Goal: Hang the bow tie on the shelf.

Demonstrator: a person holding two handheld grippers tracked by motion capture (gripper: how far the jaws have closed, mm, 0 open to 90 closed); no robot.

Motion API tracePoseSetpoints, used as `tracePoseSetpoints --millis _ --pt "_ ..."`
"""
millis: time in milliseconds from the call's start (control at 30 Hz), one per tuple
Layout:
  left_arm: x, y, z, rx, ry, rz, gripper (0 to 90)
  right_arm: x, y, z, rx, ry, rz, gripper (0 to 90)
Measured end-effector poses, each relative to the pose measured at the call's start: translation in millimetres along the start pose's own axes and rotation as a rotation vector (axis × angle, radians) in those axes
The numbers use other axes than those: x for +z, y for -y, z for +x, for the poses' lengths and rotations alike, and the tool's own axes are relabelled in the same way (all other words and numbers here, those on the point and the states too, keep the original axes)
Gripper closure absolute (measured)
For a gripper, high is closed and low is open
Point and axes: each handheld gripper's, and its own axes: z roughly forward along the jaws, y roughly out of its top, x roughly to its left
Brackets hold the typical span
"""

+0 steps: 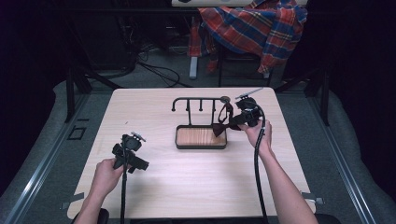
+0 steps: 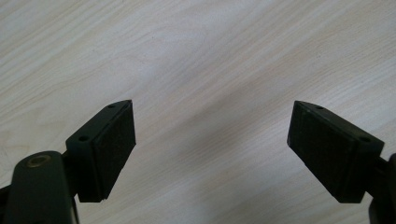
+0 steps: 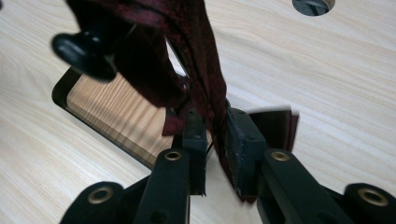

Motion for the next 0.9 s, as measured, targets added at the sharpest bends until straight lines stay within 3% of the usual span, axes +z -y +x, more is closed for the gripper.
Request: tracePoseSetpoints --millis 533,900 --pt "-0.1 -0.1 0.1 0.005 0.000 0.003 15.3 -15.5 0.2 10.6 -0.116 0.026 0.013 66.1" --pt "-0.1 -0.1 -0.1 0.005 -0.001 0.003 15.3 -30.6 4.7 15.5 -0.166 0.026 0.016 51.6"
